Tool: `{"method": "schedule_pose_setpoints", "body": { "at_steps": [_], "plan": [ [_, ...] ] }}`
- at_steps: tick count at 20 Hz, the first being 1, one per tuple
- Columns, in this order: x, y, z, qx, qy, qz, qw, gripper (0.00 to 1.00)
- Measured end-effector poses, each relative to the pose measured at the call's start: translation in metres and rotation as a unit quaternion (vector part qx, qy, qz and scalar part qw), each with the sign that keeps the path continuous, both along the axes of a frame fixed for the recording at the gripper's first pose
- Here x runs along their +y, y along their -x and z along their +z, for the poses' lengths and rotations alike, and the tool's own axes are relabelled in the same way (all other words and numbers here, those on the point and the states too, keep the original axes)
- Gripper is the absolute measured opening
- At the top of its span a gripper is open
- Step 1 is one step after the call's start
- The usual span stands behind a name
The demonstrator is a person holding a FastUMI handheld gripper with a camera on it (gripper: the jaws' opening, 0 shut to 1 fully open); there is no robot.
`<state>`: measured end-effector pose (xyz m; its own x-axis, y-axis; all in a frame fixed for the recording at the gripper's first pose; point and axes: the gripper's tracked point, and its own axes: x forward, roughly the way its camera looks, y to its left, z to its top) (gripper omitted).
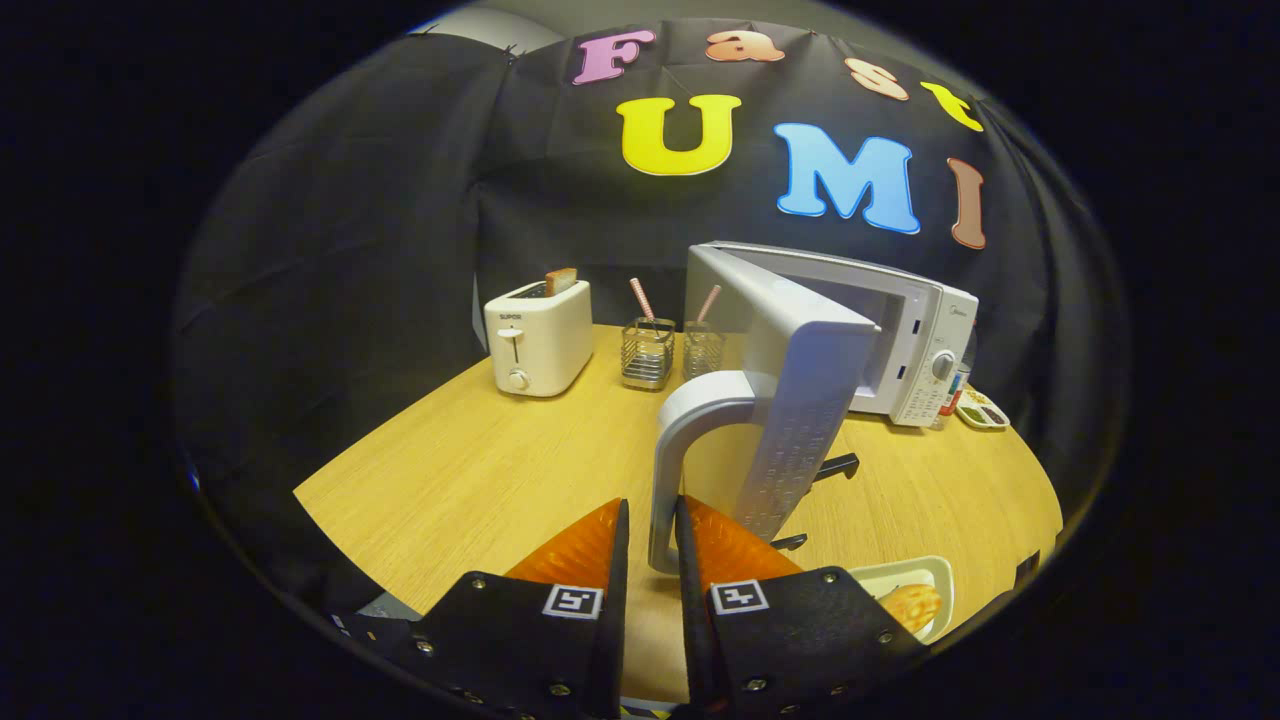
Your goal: Open the microwave, put the food inside, and close the microwave door.
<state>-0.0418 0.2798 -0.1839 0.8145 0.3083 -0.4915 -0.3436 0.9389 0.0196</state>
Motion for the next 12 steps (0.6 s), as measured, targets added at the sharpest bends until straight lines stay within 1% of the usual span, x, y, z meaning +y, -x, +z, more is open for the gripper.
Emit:
{"method": "schedule_pose_setpoints", "body": {
  "at_steps": [4,6,8,9,10,12],
  "plan": [
    [0.031,0.016,0.007,0.004,-0.04,0.073,0.996,0.27],
    [0.037,0.023,0.018,0.001,-0.055,0.1,0.993,0.28],
    [0.042,0.036,0.035,-0.006,-0.085,0.127,0.988,0.29],
    [0.045,0.041,0.044,-0.009,-0.098,0.137,0.986,0.35],
    [0.044,0.045,0.055,-0.016,-0.11,0.144,0.983,0.57],
    [0.035,0.052,0.071,-0.041,-0.117,0.144,0.982,0.84]
  ]
}}
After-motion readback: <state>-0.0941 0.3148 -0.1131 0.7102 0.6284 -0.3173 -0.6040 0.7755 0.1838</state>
